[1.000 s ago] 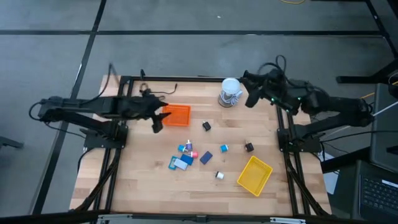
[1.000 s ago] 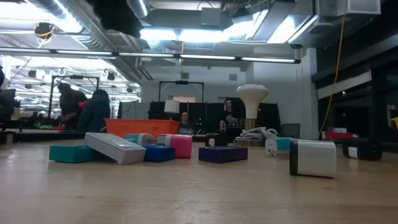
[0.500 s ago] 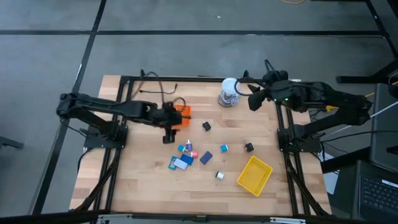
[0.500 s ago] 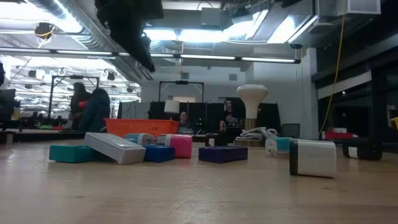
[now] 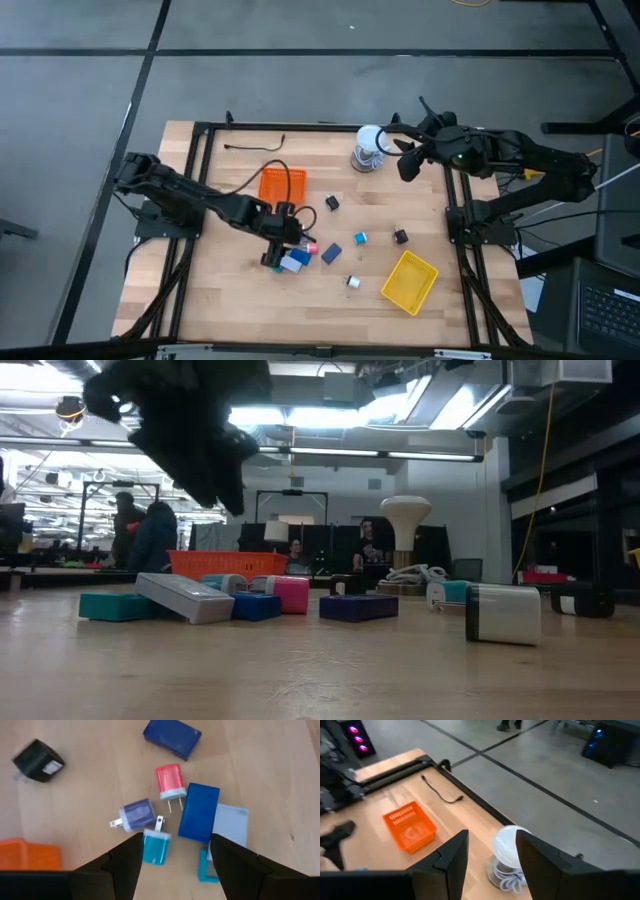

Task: Pick & Place Office items
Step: Put the left blue charger adapter into the orange basket

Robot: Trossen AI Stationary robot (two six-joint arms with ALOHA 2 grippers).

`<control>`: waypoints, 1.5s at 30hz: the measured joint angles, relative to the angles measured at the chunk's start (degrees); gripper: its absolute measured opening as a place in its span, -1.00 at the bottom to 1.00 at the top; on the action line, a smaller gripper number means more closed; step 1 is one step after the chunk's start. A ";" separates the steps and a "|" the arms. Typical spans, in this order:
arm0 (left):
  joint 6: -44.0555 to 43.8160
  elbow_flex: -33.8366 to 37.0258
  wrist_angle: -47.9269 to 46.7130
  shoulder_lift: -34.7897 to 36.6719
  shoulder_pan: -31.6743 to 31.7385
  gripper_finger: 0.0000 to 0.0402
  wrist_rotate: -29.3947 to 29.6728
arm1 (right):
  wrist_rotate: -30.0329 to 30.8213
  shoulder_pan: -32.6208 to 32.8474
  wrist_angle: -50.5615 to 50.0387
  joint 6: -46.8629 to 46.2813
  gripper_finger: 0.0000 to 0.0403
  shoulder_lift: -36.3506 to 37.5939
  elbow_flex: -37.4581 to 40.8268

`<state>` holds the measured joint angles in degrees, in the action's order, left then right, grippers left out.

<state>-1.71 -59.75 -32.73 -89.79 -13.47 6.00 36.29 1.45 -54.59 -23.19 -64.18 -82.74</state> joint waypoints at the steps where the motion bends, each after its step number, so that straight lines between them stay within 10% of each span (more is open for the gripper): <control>1: -0.77 0.00 0.32 -1.01 0.22 0.12 -0.04 | -0.18 0.00 0.59 0.12 -0.15 0.00 0.00; 24: -0.82 -0.22 2.77 -13.36 3.84 0.12 -1.75 | -4.22 0.00 4.08 2.54 -0.15 0.00 0.00; 32: -4.98 0.01 -0.23 -13.78 6.02 -0.37 -0.73 | -4.22 0.00 4.16 4.55 -0.15 0.00 0.00; 45: -10.34 -3.95 2.64 -8.34 12.76 -0.37 -7.58 | -4.22 -2.32 7.37 9.87 -0.15 0.02 0.00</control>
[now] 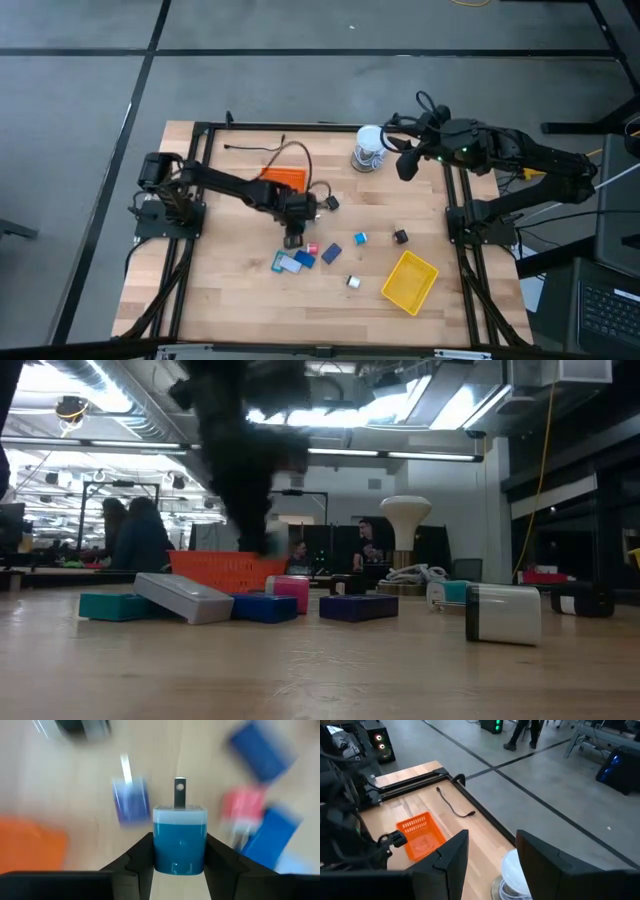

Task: Pick & Place Office items
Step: Put the left blue charger adapter into the orange basket

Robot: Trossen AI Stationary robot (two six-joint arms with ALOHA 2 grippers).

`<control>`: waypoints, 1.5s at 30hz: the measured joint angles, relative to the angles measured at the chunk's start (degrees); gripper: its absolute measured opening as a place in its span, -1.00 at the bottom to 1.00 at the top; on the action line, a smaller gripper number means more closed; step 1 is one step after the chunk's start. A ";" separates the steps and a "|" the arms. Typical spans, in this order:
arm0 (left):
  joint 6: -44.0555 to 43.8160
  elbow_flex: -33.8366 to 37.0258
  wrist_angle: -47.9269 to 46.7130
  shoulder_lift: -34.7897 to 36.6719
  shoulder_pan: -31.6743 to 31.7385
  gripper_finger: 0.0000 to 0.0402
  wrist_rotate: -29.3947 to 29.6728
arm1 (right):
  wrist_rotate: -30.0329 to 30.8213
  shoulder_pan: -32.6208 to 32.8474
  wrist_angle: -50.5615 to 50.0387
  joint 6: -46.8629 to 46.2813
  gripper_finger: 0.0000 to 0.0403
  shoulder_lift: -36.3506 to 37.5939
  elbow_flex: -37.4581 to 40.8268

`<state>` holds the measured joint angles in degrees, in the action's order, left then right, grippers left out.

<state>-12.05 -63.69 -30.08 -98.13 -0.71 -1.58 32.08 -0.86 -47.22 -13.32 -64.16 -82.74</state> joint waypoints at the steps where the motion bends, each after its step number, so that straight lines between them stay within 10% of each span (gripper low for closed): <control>1: -0.54 -0.95 1.28 1.13 0.59 -0.37 -0.17 | -0.01 -0.35 0.45 0.49 -0.15 0.00 0.00; 15: -9.74 3.46 17.37 17.60 12.38 -0.37 23.08 | -3.35 -5.29 4.81 6.48 -0.15 0.00 0.00; 22: -13.53 22.66 34.66 27.95 13.63 -0.37 20.65 | -7.81 -8.31 4.88 8.24 -0.15 -0.02 0.00; 28: -17.91 32.76 30.76 31.29 15.64 -0.37 15.75 | -7.98 -10.17 7.34 7.23 -0.15 -0.06 0.00; 40: -9.16 34.63 18.95 31.02 24.97 -0.36 2.25 | -6.04 -12.57 12.16 1.74 -0.15 -0.13 0.00; 45: -7.00 34.63 16.22 31.02 27.32 -0.03 -0.82 | -4.38 -12.57 13.30 1.60 -0.15 -0.17 0.00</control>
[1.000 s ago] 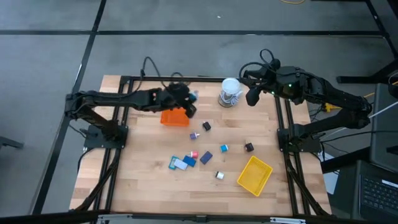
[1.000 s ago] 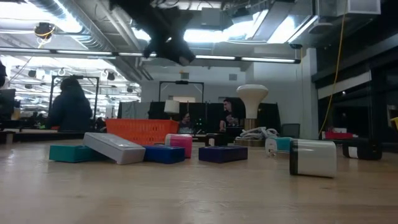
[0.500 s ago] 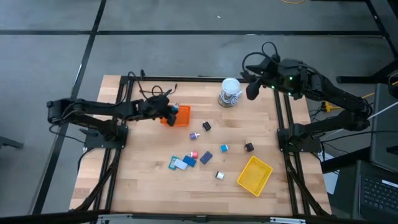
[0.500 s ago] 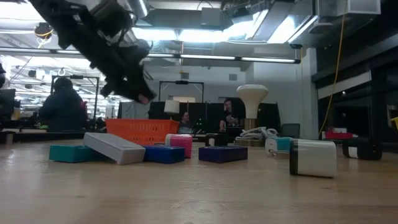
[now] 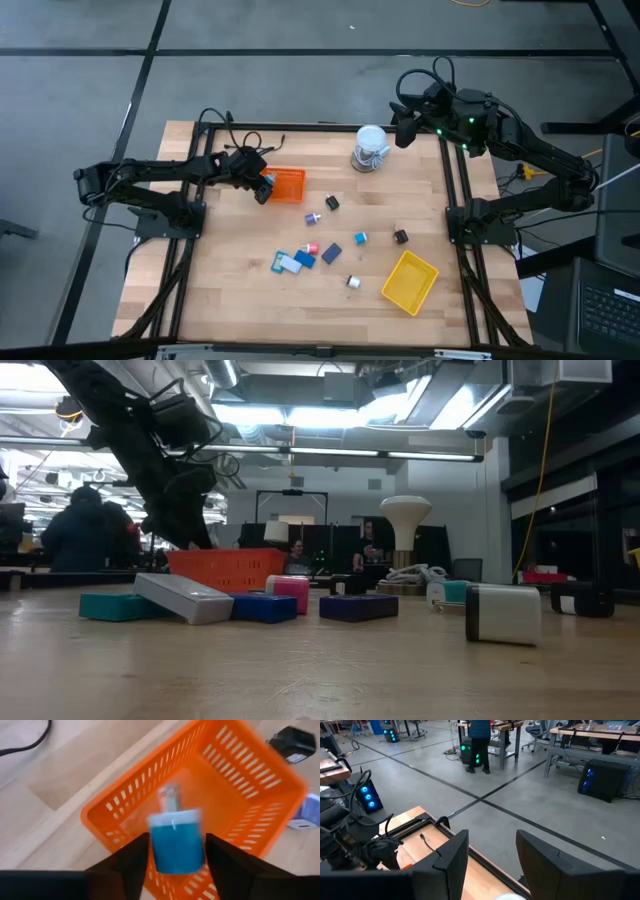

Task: Pick & Place Office items
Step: Put the left blue charger adapter into the orange basket, then put the purple charger adapter into the orange basket

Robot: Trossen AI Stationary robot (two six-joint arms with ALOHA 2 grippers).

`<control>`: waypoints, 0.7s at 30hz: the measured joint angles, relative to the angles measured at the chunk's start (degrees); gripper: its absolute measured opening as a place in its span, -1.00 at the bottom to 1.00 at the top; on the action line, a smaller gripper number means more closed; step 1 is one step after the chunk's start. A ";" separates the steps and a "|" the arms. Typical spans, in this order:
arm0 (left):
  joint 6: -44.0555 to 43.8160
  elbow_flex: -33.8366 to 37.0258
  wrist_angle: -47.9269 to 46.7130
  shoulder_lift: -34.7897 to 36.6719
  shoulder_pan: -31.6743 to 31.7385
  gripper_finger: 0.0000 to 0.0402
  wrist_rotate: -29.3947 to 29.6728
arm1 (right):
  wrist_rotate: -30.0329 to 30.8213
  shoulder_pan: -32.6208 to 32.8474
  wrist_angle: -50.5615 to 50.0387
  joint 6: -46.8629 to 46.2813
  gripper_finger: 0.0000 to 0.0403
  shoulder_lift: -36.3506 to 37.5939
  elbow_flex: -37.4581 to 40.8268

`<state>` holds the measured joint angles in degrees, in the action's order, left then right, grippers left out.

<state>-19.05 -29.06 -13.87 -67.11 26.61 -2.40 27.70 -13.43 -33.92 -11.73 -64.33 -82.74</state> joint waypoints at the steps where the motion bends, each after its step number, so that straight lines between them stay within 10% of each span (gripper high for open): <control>1: 0.18 0.00 0.43 0.00 0.13 0.02 -0.24 | 0.06 0.00 0.34 -0.02 -0.15 0.02 0.00; 15: 0.37 -9.09 11.95 -0.41 -3.78 0.01 -10.62 | -0.06 -0.02 1.41 0.61 -0.15 0.00 0.00; 21: 9.57 -27.84 -11.83 -10.88 -11.33 -0.05 -6.52 | -1.02 -1.12 1.41 1.67 -0.15 0.00 0.00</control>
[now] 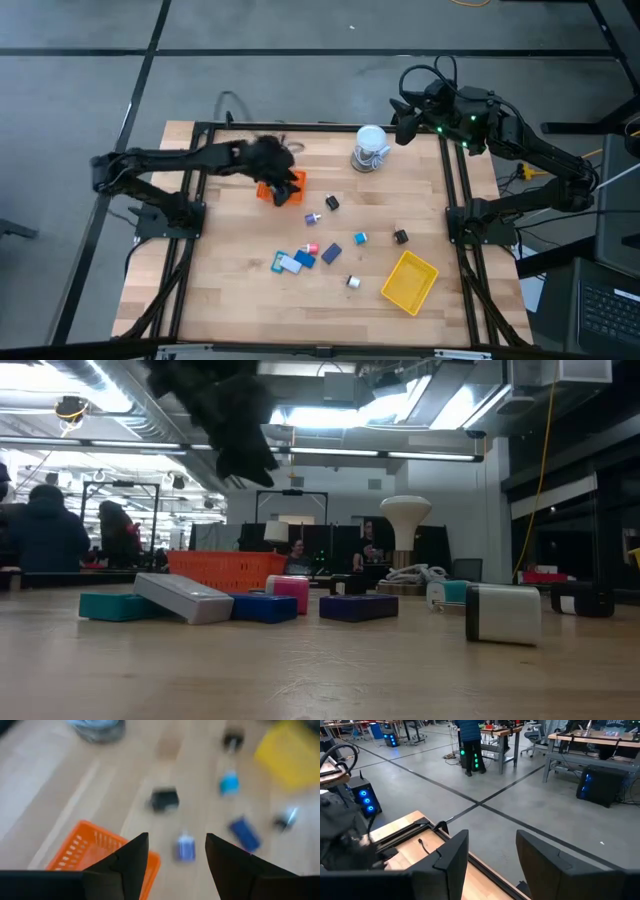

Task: Pick & Place Office items
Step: Put the purple charger adapter into the orange basket

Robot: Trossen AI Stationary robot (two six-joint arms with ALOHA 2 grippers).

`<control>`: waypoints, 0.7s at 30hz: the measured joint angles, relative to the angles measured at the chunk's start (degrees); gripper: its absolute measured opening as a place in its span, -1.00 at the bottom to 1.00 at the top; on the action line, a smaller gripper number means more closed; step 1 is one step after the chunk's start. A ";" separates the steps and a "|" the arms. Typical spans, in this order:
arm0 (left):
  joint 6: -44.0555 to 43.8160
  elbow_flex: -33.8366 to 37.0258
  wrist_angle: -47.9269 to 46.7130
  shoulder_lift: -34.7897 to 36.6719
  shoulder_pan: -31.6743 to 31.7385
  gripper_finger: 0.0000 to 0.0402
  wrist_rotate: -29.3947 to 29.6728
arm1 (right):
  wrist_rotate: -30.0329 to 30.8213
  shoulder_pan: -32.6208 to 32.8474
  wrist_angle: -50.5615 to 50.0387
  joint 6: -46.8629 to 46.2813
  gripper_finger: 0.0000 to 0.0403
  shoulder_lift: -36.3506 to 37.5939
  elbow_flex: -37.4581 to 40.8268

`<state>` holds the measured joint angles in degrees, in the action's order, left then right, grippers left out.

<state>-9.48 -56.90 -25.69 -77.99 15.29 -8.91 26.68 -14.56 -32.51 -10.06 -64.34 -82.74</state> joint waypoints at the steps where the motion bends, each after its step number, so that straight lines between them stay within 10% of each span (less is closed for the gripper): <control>1: 2.08 -3.14 -3.64 -2.48 -1.18 -0.05 0.68 | -0.75 -0.33 0.00 0.04 -0.15 0.00 0.00; 10: 8.61 -21.84 -12.62 -22.29 -5.55 -0.05 0.26 | -3.89 -1.50 -0.02 0.51 -0.15 0.00 0.00; 21: 3.19 -26.10 -18.91 -31.78 -10.36 -0.05 4.34 | -12.94 -1.50 -0.18 4.32 -0.15 0.00 0.00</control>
<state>-6.28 -83.00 -44.60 -109.77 4.92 -4.57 13.75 -16.05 -32.69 -5.74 -64.34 -82.74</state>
